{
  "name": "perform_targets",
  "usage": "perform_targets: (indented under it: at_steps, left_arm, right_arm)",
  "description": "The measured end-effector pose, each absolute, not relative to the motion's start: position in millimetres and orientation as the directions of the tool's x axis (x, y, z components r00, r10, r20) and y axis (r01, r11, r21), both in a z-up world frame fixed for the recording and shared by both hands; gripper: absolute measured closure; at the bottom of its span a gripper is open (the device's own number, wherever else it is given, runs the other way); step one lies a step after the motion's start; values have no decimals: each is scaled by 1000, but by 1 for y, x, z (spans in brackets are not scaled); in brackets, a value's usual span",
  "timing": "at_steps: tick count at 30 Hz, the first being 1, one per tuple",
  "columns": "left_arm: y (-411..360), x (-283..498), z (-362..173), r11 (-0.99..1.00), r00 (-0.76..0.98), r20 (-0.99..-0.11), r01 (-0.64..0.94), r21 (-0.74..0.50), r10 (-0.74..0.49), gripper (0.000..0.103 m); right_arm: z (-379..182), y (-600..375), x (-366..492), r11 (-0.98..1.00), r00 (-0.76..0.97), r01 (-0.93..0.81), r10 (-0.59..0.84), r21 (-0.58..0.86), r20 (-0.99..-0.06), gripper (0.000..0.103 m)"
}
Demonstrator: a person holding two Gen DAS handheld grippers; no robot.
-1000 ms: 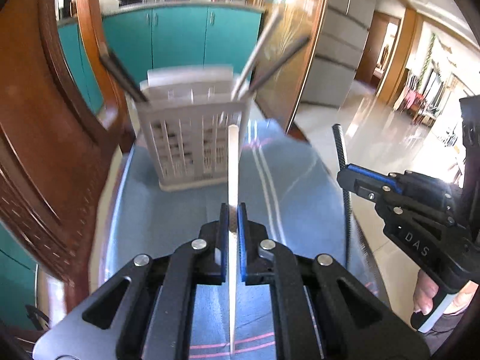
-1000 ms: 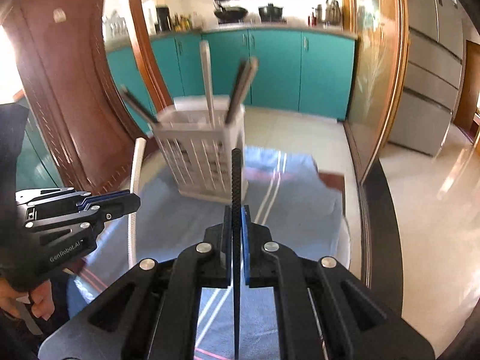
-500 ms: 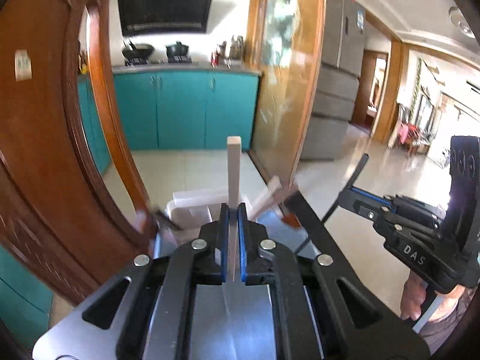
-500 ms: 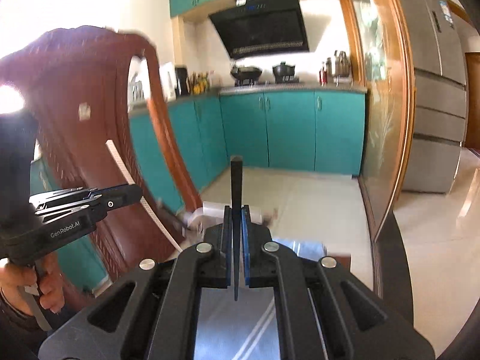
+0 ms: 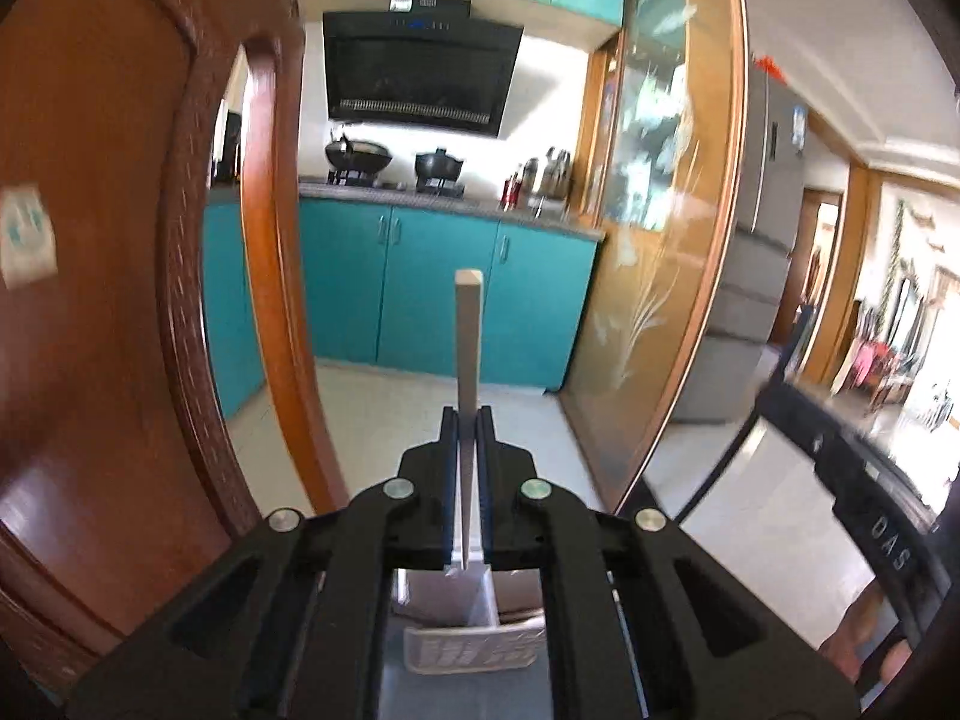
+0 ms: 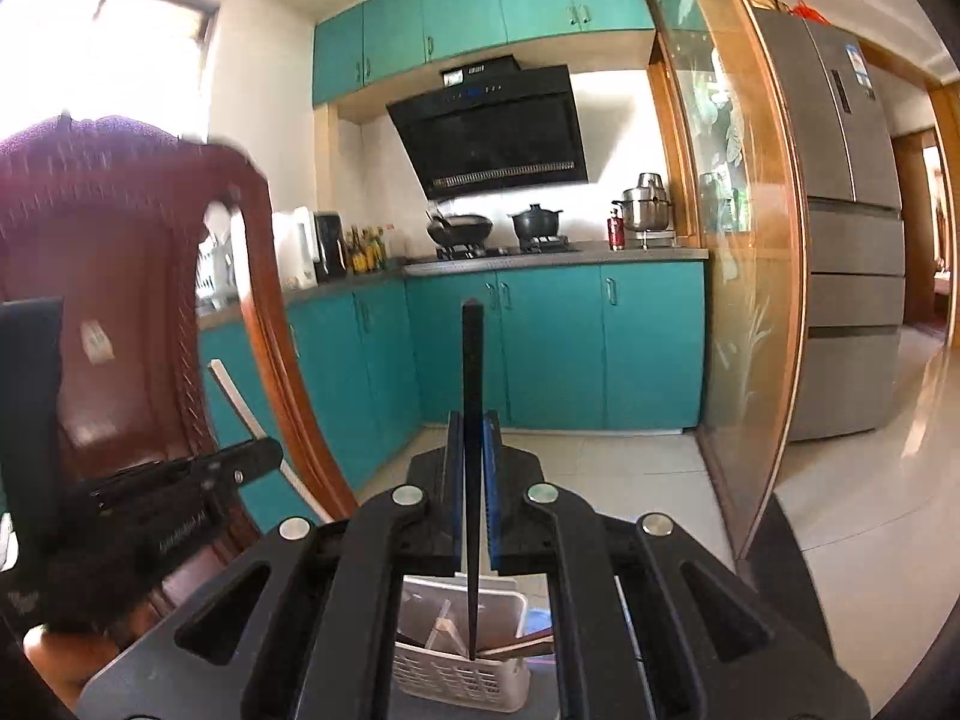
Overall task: Organize utensils
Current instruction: 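Lower both chopsticks into the basket and open both tools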
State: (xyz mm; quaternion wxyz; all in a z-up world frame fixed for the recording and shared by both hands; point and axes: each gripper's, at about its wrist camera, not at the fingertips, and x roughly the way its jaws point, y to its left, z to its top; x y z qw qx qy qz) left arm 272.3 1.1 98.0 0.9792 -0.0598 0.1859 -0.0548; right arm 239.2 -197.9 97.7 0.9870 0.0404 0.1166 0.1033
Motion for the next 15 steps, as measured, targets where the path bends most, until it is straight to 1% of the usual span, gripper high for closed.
perform_targets:
  at_steps: [2,5,9,12,15]
  left_arm:
    - [-2,281,78,989,910,-394,90,-120,-130,96]
    - [-2,289,59,989,891,-434,92,-117,-134,96]
    - [1,297,36,984,863,-480,100,-145,-159,96]
    - [-1,297,21,983,849,-501,109,-146,-169,96]
    - [-2,290,7,983,839,-516,112,-145,-171,96]
  right_arm:
    - [93,-198,246,975,948,-192,213,108,-238,96]
    - [97,-200,249,975,948,-188,212,119,-236,96]
    - [91,-196,247,975,945,-199,218,101,-243,96]
    - [69,-191,248,975,932,-204,220,85,-287,96]
    - [46,-191,251,968,910,-217,246,123,-332,96]
